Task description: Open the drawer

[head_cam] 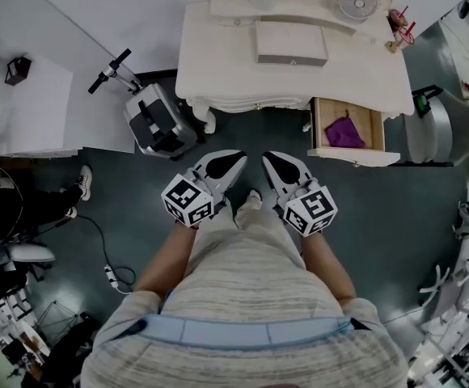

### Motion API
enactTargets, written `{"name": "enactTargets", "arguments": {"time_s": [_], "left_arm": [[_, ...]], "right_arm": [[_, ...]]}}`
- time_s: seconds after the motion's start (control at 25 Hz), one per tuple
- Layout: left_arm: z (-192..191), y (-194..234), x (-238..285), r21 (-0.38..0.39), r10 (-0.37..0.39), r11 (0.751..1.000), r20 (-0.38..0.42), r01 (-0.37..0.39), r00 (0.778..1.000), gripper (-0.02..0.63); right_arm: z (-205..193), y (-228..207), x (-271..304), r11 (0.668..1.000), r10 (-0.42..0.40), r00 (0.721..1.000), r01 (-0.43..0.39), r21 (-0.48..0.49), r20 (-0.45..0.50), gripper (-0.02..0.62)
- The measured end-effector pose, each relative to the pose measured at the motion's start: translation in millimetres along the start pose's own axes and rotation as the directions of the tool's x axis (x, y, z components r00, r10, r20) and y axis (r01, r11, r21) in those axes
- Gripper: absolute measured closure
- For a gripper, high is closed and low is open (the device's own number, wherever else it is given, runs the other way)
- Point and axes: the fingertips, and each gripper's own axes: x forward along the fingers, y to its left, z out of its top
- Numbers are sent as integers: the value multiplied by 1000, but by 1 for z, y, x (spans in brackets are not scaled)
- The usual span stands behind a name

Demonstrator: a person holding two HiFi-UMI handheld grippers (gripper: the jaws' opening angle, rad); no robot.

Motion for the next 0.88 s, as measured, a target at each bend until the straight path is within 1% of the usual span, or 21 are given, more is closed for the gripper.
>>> {"name": "enactTargets", "arguments": {"time_s": [0.2,0.44,0.64,0.88], "left_arm": [[5,14,2,8,-9,1000,-14,9,1000,586],[2,29,1,6,-8,1000,-17,8,1000,586],[-7,41,-3,-6,11,1000,-24,-11,1000,586],[-16,59,-3,-18,30,999,-36,-31,999,586]], "right_arm": [[0,-3,14,1000,-6,1000,6,7,0,584],[-7,-10,31,1000,-21,1000,21,-15,-11,584],[-17,-15,42,999,-22,999,21,-30,-42,584],[-29,-20,59,1000,-11,997,9,-23,-73,584]]}}
